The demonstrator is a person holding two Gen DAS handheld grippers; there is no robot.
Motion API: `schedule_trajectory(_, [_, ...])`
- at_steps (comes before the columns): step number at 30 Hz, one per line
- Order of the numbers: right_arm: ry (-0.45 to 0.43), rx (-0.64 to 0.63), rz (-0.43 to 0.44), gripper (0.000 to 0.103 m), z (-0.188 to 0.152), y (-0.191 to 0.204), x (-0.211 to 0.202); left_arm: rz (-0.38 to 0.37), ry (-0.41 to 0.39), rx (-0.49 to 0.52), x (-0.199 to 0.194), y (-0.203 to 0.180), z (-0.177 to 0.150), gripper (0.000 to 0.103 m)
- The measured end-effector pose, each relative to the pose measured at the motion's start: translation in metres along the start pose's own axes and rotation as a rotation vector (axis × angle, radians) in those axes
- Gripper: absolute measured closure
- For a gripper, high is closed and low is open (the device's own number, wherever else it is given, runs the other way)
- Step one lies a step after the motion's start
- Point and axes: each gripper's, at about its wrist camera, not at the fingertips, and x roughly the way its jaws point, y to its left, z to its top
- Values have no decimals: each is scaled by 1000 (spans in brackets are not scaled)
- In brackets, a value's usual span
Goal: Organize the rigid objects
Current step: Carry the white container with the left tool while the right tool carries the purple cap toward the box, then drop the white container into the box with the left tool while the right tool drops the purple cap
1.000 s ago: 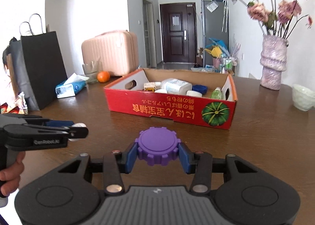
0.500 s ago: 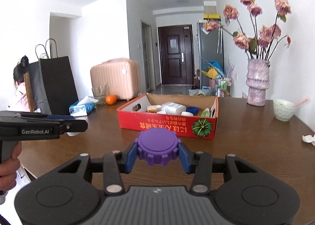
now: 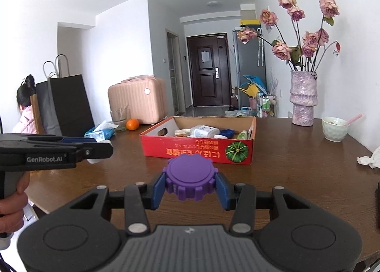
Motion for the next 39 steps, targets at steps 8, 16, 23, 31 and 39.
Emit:
schedule_trajectory(8, [16, -37, -13, 58, 22, -12, 42, -10, 3, 37, 54, 9, 24, 63])
schedule_trajectory(16, [36, 0, 22, 58, 68, -47, 125, -18, 24, 70, 138, 34, 65, 63])
schedule_trajectory(23, [114, -12, 10, 58, 109, -76, 209, -87, 124, 6, 232, 63, 91, 63])
schedule_trajectory(31, [258, -31, -25, 58, 102, -97, 289, -107, 241, -35, 306, 67, 83, 63])
schedule_trajectory(39, [284, -21, -43, 56, 87, -106, 308, -168, 277, -57, 328, 69, 72, 54])
